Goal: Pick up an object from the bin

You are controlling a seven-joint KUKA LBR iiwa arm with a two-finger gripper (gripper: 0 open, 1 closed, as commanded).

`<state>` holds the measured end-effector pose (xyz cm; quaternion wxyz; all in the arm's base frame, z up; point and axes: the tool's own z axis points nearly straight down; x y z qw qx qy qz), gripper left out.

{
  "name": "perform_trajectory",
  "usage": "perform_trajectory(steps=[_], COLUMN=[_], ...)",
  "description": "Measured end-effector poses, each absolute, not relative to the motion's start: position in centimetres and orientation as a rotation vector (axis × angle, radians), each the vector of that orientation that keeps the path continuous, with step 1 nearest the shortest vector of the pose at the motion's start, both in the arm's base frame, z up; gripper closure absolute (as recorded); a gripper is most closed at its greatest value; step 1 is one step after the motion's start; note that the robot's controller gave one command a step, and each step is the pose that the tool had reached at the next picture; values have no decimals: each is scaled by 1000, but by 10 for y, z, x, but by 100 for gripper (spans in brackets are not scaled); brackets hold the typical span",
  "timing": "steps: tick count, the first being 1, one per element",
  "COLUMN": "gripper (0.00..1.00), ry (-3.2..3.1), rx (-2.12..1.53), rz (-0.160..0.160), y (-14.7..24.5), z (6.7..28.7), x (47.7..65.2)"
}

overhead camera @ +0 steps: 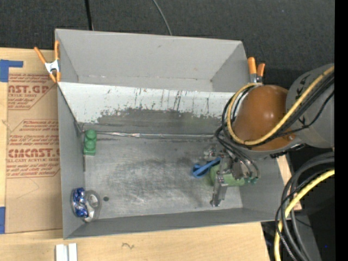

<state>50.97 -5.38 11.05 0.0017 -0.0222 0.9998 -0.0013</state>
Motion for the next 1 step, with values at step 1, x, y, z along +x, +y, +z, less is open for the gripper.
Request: perform_trajectory(steps=[1], gripper=[0], ry=[3077], rx=[-600], rz=[1], y=[-89], z=[71], x=[553])
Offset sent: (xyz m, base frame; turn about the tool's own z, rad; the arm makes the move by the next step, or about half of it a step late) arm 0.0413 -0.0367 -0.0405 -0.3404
